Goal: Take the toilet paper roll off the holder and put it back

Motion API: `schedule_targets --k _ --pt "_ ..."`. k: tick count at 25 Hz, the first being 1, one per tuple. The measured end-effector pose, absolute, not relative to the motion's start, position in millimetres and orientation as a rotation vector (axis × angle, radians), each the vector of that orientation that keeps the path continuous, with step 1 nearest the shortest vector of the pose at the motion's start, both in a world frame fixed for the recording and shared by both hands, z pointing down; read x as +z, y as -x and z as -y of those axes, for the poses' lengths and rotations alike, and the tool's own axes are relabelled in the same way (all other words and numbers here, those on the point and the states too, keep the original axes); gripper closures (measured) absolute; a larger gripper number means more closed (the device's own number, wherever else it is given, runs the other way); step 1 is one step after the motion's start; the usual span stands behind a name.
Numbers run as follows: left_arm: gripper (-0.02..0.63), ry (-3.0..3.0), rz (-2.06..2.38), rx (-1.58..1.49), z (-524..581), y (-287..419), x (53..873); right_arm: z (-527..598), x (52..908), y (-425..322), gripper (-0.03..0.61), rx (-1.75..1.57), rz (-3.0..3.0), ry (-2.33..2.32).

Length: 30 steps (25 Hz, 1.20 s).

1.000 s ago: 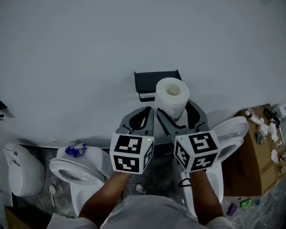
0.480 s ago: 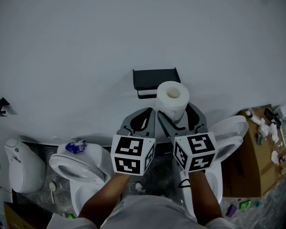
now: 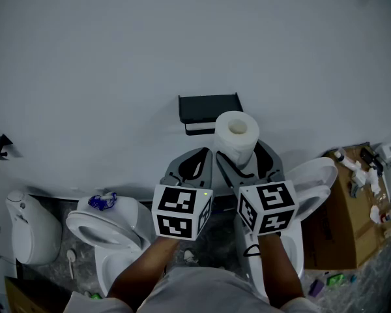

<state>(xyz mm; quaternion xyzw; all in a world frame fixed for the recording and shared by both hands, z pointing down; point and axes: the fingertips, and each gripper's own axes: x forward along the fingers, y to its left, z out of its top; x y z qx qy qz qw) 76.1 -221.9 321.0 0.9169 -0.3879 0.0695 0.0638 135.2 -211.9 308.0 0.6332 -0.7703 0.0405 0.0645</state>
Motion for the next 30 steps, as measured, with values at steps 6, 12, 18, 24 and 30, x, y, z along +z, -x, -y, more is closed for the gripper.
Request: schedule_targets --k 6,12,18,24,30 --pt "0.609 -2.769 1.170 0.217 223 -75 322 213 305 -134 0.215 0.118 2.328 -1.914" --pt "0.609 -2.762 1.174 0.212 232 -72 322 220 298 -136 0.215 0.110 2.335 -1.925" --pt "0.610 -2.771 1.160 0.211 238 -72 321 229 283 -136 0.215 0.088 2.350 -1.938" --pt "0.609 -2.782 1.147 0.209 249 -69 320 242 270 -134 0.215 0.054 2.348 -1.955" --pt "0.609 -2.788 1.128 0.215 260 -67 321 255 259 -130 0.215 0.022 2.342 -1.965"
